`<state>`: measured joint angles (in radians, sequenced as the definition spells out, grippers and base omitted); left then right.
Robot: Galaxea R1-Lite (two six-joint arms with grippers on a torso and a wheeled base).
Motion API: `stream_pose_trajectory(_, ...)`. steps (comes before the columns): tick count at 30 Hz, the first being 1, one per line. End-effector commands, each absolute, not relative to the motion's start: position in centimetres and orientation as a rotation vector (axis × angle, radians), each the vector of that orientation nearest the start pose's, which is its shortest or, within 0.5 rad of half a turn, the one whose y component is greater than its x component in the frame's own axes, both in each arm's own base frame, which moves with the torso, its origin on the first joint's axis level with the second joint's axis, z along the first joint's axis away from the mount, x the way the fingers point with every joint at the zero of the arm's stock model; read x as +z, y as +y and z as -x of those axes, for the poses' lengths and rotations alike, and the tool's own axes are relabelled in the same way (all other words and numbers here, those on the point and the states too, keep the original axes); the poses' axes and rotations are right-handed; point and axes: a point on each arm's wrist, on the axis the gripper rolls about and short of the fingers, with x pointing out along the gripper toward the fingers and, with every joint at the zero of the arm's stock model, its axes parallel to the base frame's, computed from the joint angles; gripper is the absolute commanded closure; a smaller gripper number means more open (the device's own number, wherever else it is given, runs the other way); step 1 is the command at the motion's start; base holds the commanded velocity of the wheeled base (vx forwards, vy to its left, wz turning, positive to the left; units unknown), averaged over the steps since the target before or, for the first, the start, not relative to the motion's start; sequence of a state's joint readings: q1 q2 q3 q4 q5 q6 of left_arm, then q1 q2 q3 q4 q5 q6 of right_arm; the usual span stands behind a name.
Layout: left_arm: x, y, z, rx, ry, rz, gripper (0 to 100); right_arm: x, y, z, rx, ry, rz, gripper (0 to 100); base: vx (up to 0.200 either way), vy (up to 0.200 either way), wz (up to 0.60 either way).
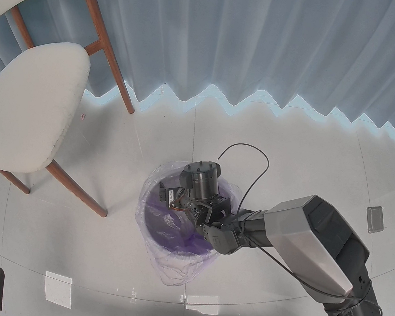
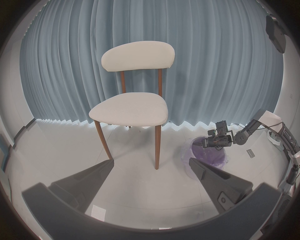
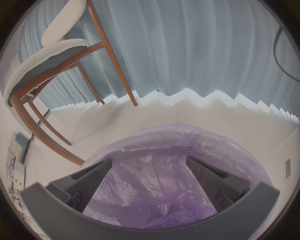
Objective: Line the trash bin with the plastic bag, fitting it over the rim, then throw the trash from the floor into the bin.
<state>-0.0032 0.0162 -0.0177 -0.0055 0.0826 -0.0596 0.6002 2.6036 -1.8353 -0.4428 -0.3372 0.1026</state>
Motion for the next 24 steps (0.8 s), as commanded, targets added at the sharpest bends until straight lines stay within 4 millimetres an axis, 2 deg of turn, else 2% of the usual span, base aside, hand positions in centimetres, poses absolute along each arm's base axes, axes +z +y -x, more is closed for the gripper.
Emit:
stream_pose_trajectory(1,7.6,0.2,2.3,0.080,-0.009,0.060,0,7.3,27.6,-42.7,0.231,0.337,0.038,0,0.000,0.000,0.00)
stream_pose_trajectory(5,7.6,0.2,2.3,0.080,-0.009,0.060,0,6.6,26.3,-41.3,0.234,0.405,0.061,0,0.000,0.000,0.00)
stream_pose_trajectory(6,7.6,0.2,2.3,0.080,-0.009,0.060,0,5.9,25.3,-40.8,0.230,0.448,0.066,0,0.000,0.000,0.00)
stream_pose_trajectory(8,7.6,0.2,2.3,0.080,-0.009,0.060,0,5.5,24.9,-40.5,0.225,0.471,0.064,0,0.000,0.000,0.00)
stream_pose_trajectory(11,7.6,0.2,2.3,0.080,-0.009,0.060,0,3.7,23.7,-39.9,0.215,0.542,0.079,0,0.000,0.000,0.00)
stream_pose_trajectory(20,7.6,0.2,2.3,0.079,-0.010,0.063,0,1.7,23.7,-39.4,0.238,0.598,0.146,0,0.000,0.000,0.00)
stream_pose_trajectory(24,7.6,0.2,2.3,0.093,-0.009,0.071,0,0.7,23.7,-38.5,0.251,0.632,0.184,0,0.000,0.000,0.00)
